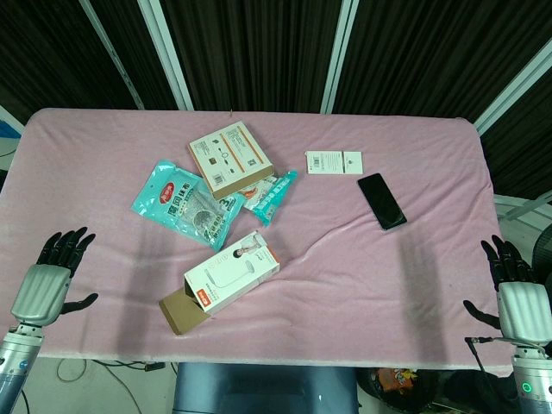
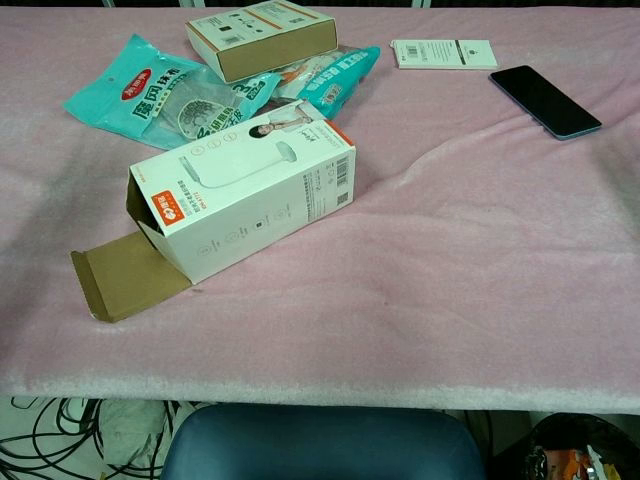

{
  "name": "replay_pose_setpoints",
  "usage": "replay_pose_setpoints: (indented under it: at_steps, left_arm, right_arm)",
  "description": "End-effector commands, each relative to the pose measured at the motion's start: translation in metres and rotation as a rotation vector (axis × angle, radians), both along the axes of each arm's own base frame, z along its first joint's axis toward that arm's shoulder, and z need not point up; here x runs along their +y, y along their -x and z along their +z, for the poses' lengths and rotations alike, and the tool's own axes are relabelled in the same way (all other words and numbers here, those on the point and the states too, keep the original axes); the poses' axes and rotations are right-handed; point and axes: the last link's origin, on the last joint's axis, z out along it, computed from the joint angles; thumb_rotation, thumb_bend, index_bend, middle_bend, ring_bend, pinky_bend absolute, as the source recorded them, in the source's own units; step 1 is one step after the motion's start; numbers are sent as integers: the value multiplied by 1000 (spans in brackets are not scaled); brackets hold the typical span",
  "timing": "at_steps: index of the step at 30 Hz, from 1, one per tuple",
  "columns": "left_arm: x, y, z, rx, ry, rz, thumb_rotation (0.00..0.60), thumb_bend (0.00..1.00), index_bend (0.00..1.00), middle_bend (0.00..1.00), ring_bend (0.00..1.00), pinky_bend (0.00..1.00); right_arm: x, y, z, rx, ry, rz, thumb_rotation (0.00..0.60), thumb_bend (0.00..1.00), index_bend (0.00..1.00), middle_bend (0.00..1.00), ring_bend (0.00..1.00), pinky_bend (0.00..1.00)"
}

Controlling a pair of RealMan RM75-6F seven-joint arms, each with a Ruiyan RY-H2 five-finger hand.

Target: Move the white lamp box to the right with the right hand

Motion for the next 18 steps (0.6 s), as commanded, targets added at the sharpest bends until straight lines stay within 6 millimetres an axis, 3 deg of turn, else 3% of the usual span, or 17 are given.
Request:
replay_pose_setpoints:
  at_steps: [1,18]
  left_arm:
    - [0,0,0,0,-1,1,600,0,0,0,0,0]
    - [0,0,0,-9,-1,4,600,0,0,0,0,0]
  right_arm:
    - [0,0,0,0,-1,2,600,91,0,0,0,212]
    - [-1,-5,-1,-25,-22,37,600,94,0,0,0,213]
